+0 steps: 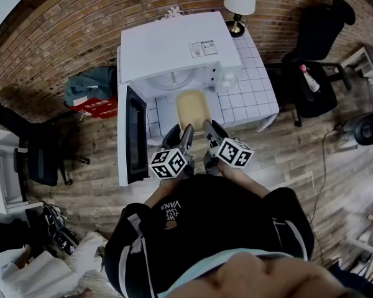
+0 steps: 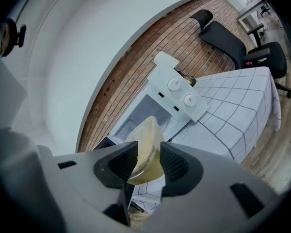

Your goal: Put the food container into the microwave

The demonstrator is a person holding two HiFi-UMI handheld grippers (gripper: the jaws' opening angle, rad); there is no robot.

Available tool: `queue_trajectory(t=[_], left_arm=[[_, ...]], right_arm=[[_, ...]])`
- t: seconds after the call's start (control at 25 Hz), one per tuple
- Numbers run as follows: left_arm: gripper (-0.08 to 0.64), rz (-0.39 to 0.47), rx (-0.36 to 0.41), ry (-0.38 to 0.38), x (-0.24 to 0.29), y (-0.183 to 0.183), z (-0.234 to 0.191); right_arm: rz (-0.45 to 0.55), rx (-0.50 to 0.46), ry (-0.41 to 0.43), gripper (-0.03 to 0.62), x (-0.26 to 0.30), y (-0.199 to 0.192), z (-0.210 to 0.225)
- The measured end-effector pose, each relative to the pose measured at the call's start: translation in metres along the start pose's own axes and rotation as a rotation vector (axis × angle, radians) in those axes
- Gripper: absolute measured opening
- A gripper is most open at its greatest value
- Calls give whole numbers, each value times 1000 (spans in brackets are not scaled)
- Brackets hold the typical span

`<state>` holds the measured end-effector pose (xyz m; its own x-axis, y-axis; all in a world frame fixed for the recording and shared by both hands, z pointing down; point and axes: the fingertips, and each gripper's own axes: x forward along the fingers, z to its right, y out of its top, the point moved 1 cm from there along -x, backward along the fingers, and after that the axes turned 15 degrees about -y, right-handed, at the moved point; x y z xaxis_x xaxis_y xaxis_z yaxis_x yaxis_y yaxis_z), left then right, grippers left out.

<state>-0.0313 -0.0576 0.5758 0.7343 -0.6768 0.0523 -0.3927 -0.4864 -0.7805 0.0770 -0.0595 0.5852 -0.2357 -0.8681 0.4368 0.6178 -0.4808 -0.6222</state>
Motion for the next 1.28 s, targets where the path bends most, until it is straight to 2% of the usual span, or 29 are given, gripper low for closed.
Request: queue_trajectory(t=[0.48, 0.76, 0.96, 1.28], left_arm=[[201, -5, 18, -36, 6, 33, -32], [201, -18, 20, -49, 2, 37, -45], [201, -18, 13, -40, 6, 37, -53], [201, 11, 0, 7, 24, 43, -67]], right_arm=[[23, -1, -23, 124, 34, 2, -24], [28, 3, -36, 124, 43, -6, -32], [12, 9, -27, 124, 52, -7, -34], [-33, -35, -2, 124, 79, 8, -32]])
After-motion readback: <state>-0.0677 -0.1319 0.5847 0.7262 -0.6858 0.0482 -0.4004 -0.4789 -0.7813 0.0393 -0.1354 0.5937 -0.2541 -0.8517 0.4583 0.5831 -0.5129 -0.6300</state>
